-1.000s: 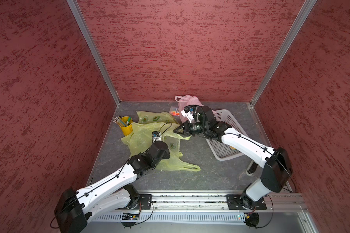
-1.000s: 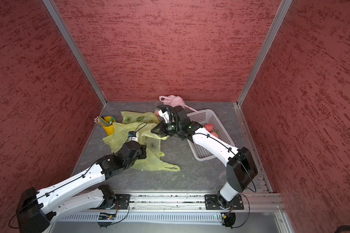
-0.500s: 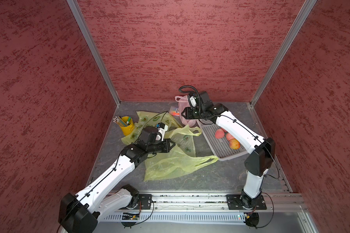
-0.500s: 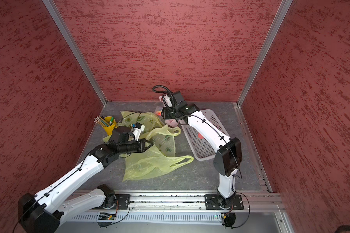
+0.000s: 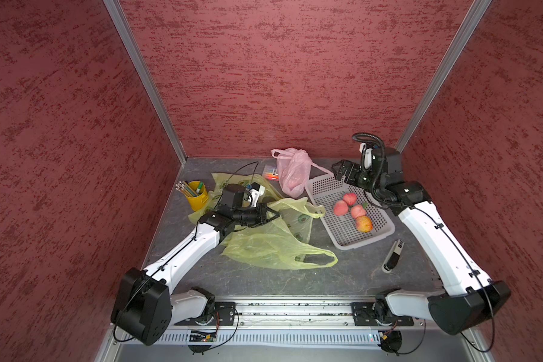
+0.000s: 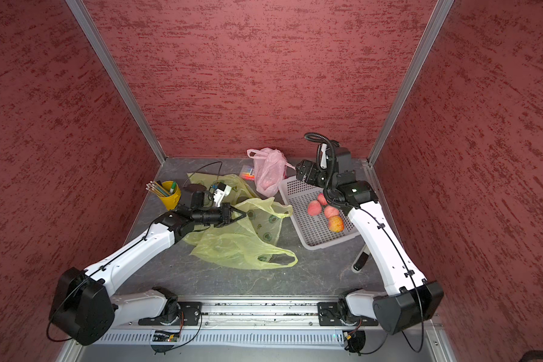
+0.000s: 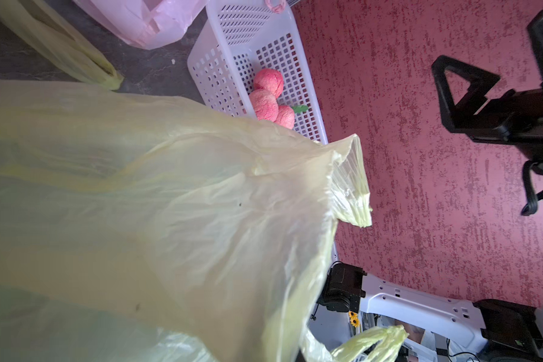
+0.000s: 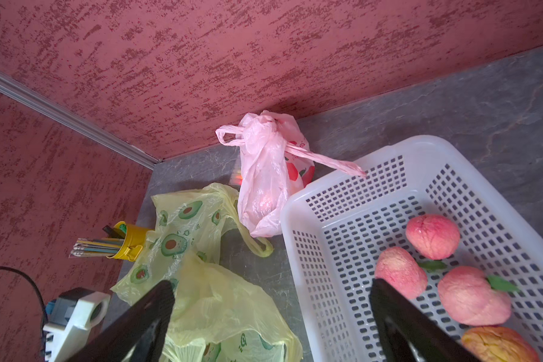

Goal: Place the peach into a plastic bag & tie a knot
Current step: Pick up the plastic bag at the center of the board, then pick up the peach from the basket.

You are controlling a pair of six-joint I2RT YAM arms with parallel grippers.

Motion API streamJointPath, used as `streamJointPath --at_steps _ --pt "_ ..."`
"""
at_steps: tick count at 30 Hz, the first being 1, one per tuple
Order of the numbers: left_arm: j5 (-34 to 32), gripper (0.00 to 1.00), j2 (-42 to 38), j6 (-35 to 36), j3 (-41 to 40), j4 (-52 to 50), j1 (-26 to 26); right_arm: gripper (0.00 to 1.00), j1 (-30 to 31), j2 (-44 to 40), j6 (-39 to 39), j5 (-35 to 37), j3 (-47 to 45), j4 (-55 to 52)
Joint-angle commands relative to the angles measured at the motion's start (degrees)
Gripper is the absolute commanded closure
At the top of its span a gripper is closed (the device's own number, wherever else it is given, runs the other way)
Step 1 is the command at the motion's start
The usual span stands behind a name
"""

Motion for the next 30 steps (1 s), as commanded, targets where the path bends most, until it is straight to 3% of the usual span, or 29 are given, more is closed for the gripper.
streamJointPath --at_steps 1,8,10,12,17,20,23,30 --pt "2.0 1.00 0.2 -0.1 1.4 2.9 0.1 0.01 -1.1 -1.9 0.2 2.0 -4.0 3.3" --pt "1.7 1.00 0.0 -0.3 1.2 3.4 0.2 0.01 -1.2 -10.6 1.8 4.9 -18.2 13.6" --pt "1.7 1.00 0.2 -0.3 1.2 3.4 0.2 0.06 -1.2 -4.7 1.2 5.9 -14.9 5.9" --pt "1.7 1.00 0.7 -0.3 1.2 3.2 0.2 0.26 -1.3 2.7 0.0 7.4 -13.1 1.1" --pt "0.2 1.00 1.2 1.1 2.1 0.6 0.2 0.30 -1.4 12.4 -0.1 5.3 -17.9 5.9" --pt "-0.4 1.00 0.5 1.4 1.9 0.1 0.2 0.26 -1.4 14.6 0.5 9.5 -19.1 6.5" --pt "-0.1 1.00 0.8 1.5 1.7 0.1 0.2 0.14 -1.5 15.9 0.0 10.7 -19.9 7.2" --pt "0.2 1.00 1.1 1.4 0.7 0.8 0.2 0.05 -1.9 20.9 -0.5 13.1 -17.4 8.7"
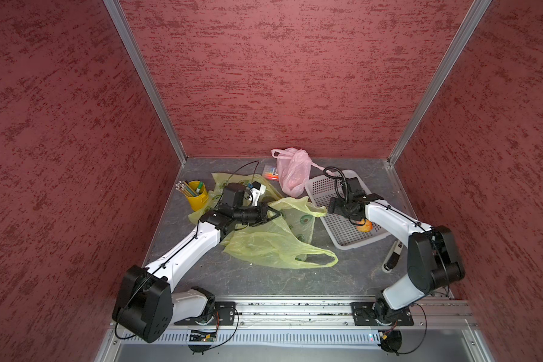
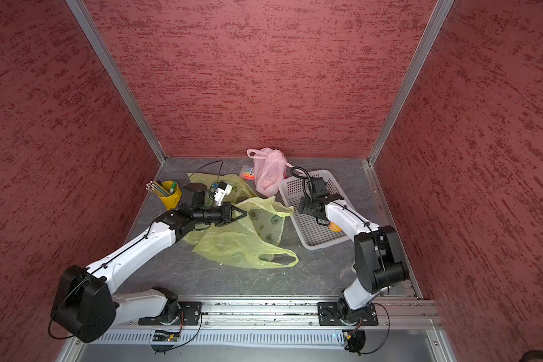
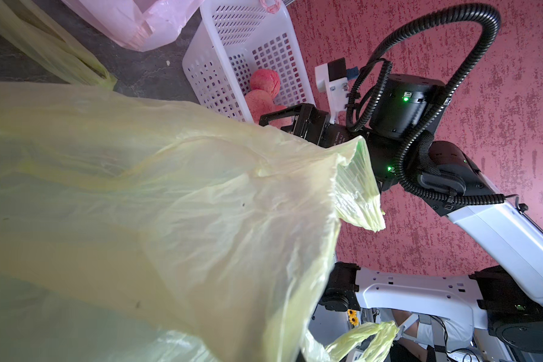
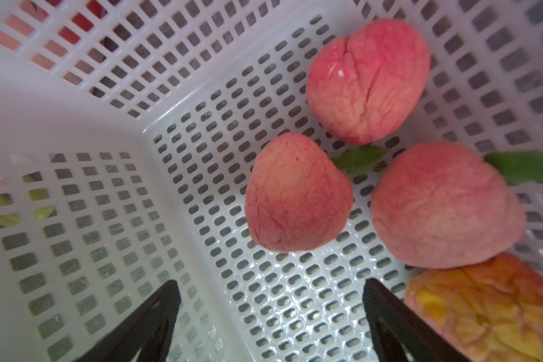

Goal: Place the peach into a plastic bag & tie a knot
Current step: Pick up the peach from the basket.

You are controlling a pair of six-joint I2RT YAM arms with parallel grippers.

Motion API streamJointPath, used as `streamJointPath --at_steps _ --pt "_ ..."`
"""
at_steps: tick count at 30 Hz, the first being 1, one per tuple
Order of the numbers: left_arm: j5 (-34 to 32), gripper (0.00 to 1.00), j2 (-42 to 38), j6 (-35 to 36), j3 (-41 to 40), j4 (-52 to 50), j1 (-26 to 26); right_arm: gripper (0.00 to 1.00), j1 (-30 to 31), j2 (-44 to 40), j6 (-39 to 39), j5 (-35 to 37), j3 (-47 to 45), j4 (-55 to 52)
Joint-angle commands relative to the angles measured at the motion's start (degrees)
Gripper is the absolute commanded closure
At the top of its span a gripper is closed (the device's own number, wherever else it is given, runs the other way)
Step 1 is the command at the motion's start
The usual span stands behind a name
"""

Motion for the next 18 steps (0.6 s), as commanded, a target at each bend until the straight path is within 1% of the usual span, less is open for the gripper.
streamJointPath --at_steps 1,4,11,12,14,16,17,18 --pt "0.0 1.00 0.2 1.1 0.2 0.5 0.2 0.04 -1.1 3.6 -0.2 3.0 3.3 1.7" --pt "-0.1 1.00 -0.1 0.9 -0.1 0.7 0.2 0.01 -1.8 6.4 -0.6 3.3 5.4 1.9" --pt "0.0 1.00 -0.2 0.5 -0.7 1.1 0.2 0.01 -2.4 12.1 -1.1 2.9 9.1 3.4" --pt "0.0 1.00 -0.2 0.4 -0.6 1.1 0.2 0.03 -2.4 12.6 -1.1 2.6 9.5 3.9" --pt "0.0 1.00 -0.2 0.2 -0.6 1.2 0.2 0.15 -2.4 12.9 -1.2 1.6 9.8 4.5" --pt "-0.1 1.00 -0.1 0.0 -0.3 1.3 0.3 0.29 -2.4 12.3 -1.3 0.1 9.9 4.5" --pt "-0.1 1.00 0.0 0.0 -0.2 1.3 0.3 0.35 -2.4 11.5 -1.3 -0.5 9.6 4.6" --pt "-0.1 1.00 0.1 -0.1 0.0 1.4 0.3 0.38 -2.4 10.1 -1.3 -1.1 8.9 4.7"
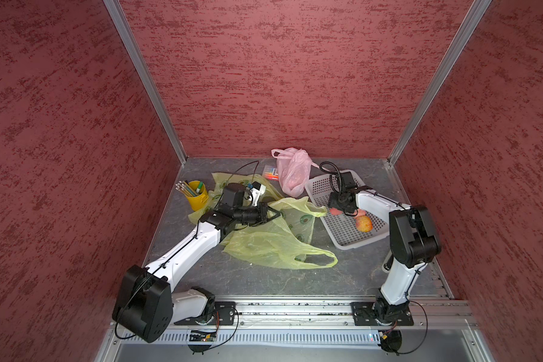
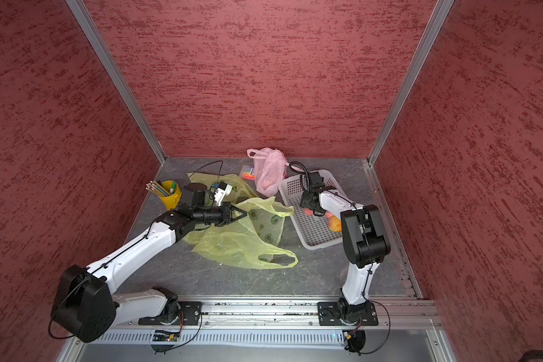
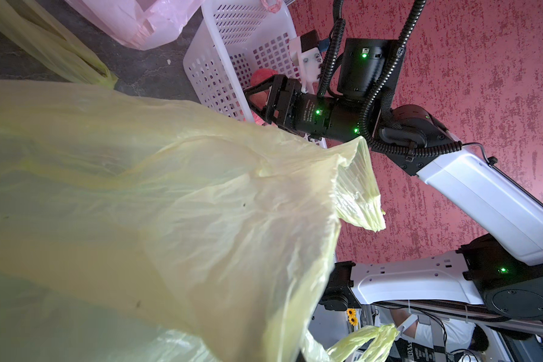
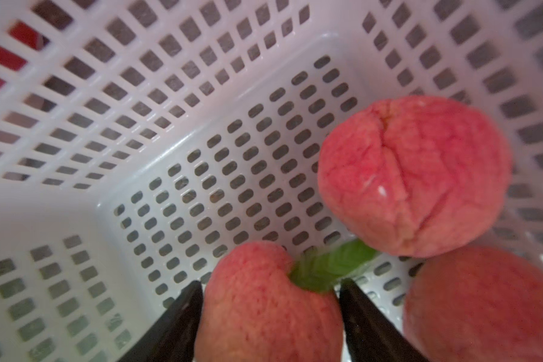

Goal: Place the peach into a plastic bag & tie a knot
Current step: Pick up the peach from the basket, then place the peach in the plastic bag.

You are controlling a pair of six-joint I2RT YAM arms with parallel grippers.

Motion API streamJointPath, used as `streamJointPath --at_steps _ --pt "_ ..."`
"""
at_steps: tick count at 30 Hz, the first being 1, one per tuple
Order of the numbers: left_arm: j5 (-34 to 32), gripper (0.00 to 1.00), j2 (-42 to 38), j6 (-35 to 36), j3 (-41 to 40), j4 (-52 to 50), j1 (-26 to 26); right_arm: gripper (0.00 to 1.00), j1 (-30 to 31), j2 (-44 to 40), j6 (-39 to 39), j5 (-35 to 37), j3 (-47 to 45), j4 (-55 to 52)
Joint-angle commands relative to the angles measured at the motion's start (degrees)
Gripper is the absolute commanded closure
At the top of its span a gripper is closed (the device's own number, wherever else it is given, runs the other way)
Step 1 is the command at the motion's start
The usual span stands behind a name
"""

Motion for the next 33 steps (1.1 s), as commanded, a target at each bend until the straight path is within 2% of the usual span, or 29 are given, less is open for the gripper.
streamJointPath --at_steps 1,6,8,11,13,17,22,28,33 --pt "-0.1 1.00 0.2 0.2 0.4 1.4 0.3 0.40 -0.3 -4.3 0.2 -2.4 -0.3 1.8" --pt "-0.2 1.00 1.6 0.3 1.5 1.4 0.4 0.49 -0.2 -16.1 0.4 -7.8 -3.4 0.6" --pt "-0.2 1.00 2.1 0.3 1.9 1.5 0.4 0.51 0.0 -21.7 0.3 -12.4 -3.6 0.4" --pt "-0.4 1.00 2.6 0.3 2.3 1.5 0.5 0.53 1.9 -30.3 -0.1 -24.0 -2.8 2.3" --pt "-0.6 1.00 2.8 0.3 2.5 1.4 0.6 0.53 5.3 -33.5 -0.8 -32.2 -0.9 3.4" --pt "-1.0 1.00 2.9 0.3 3.1 0.9 0.8 0.53 15.0 -35.6 -3.1 -39.5 2.3 2.6" --pt "-0.8 1.00 2.8 -0.2 3.4 1.0 1.3 0.53 22.0 -35.0 -5.4 -39.5 0.7 -1.2" --pt "-0.3 1.00 1.8 0.0 3.1 0.5 1.3 0.54 22.7 -30.8 -5.8 -34.8 -4.1 -2.5" --pt "1.7 1.00 1.6 0.4 2.6 0.3 1.1 0.52 22.6 -22.8 -5.0 -27.8 0.6 -3.8"
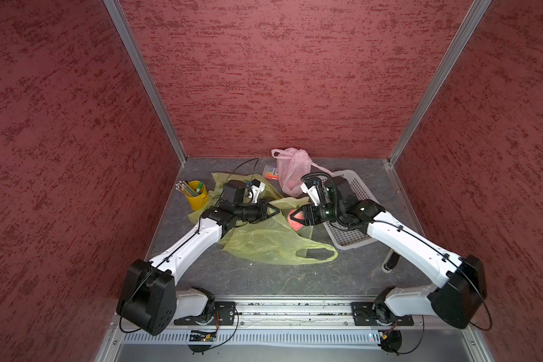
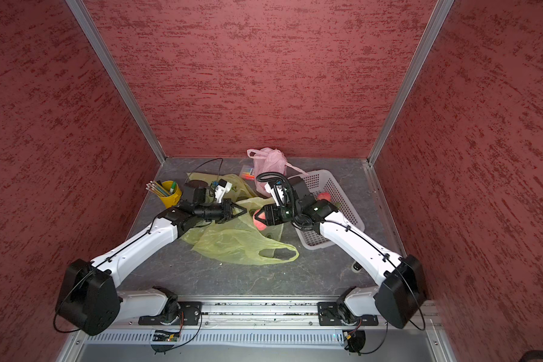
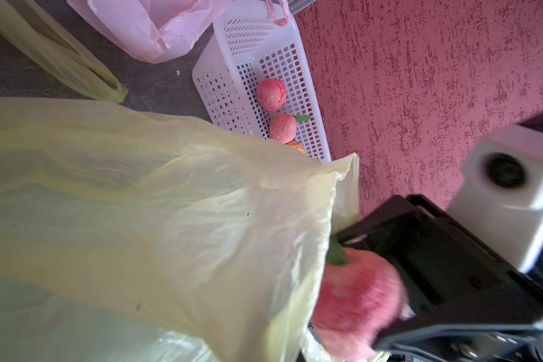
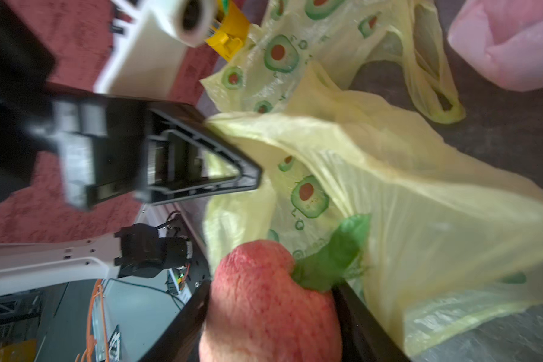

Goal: Place the peach into a plastic bag & tie a knot
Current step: Place the peach in the plastic bag.

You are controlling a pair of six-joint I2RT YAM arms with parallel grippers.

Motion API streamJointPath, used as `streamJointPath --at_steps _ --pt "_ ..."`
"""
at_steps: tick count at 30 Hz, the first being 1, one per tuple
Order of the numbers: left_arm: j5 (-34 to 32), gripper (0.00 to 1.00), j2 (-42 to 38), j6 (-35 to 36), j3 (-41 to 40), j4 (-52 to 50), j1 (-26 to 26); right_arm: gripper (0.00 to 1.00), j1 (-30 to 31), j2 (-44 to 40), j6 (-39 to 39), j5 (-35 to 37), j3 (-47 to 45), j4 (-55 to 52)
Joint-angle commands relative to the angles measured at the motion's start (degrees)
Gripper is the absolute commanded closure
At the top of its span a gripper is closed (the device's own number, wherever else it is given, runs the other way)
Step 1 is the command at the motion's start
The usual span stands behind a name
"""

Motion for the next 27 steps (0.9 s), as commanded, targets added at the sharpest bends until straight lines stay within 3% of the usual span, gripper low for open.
streamJointPath --at_steps 1,5,11,15,18,21,27 --pt "2.1 1.00 -0.7 0.7 0.6 0.4 0.0 0.52 0.1 4.7 -0.2 6.9 5.0 -1.5" --pt "4.9 1.00 0.8 -1.4 -1.7 5.9 0.1 0.47 0.1 12.7 2.1 10.1 11.3 -2.3" --pt "8.6 1.00 6.2 -7.2 -5.4 20.1 2.1 0.26 0.1 19.3 5.5 4.2 13.6 2.0" --pt "10.0 1.00 8.3 -10.0 -6.7 25.6 3.7 0.18 0.1 20.0 5.6 2.3 13.4 2.7" --pt "10.1 1.00 8.9 -10.0 -6.8 25.9 4.4 0.17 0.1 17.4 4.9 3.8 13.1 1.2" --pt "10.3 1.00 9.4 -9.9 -6.9 25.9 5.1 0.19 -0.7 11.9 3.6 9.6 12.7 -2.3" --pt "10.4 1.00 10.5 -9.2 -6.8 25.6 5.9 0.18 -8.2 -4.7 3.1 20.8 7.9 -4.4"
